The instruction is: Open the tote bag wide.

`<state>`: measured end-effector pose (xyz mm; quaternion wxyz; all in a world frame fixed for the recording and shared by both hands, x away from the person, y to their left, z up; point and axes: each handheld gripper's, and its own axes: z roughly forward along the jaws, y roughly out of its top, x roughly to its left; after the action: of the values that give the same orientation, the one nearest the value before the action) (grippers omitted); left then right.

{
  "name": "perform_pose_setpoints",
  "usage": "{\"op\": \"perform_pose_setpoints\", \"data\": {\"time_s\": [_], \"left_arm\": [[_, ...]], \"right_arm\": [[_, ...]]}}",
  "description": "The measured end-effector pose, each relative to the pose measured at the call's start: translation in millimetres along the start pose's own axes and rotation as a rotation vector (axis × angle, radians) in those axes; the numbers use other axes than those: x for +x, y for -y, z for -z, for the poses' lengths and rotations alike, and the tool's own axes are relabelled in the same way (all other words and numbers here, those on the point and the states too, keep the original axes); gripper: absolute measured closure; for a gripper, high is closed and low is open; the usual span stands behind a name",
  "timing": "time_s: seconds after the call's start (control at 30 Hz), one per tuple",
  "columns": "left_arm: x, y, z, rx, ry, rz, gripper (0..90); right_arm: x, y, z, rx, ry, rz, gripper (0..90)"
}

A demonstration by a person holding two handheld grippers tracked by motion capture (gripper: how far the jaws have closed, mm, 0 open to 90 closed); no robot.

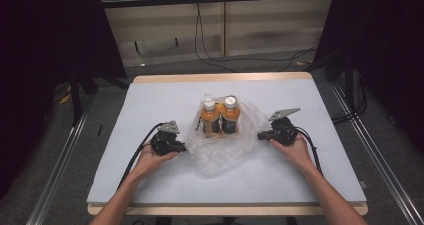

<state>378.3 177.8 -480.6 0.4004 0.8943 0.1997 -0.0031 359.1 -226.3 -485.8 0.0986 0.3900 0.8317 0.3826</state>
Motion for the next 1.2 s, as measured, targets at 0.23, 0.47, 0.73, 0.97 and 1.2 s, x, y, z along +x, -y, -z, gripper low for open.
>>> {"op": "perform_pose_setpoints", "data": {"time_s": [0.23, 0.47, 0.73, 0.97, 1.2], "left_arm": [[-1.0, -4.1, 13.3, -0.076, -0.001, 0.022, 77.9], [-15.6, -0.5, 44.1, -0.150, -0.049, 0.010, 55.4], [-13.0, -1.7, 69.1, -0.257, -0.088, 0.040, 42.3], [-4.6, -24.6, 73.0, -0.330, -0.125, 0.039, 39.9], [16.3, -37.1, 46.9, -0.299, -0.136, 0.077, 38.0]], "right_arm": [[2.1, -5.3, 16.9, -0.076, -0.020, -0.004, 73.4], [18.9, -15.3, 44.6, -0.165, -0.040, 0.024, 58.7], [36.6, -19.6, 73.6, -0.234, -0.059, 0.062, 51.4], [34.5, -48.8, 69.5, -0.301, -0.068, 0.064, 45.5], [34.0, -87.3, 48.3, -0.322, -0.112, 0.093, 39.8]]}}
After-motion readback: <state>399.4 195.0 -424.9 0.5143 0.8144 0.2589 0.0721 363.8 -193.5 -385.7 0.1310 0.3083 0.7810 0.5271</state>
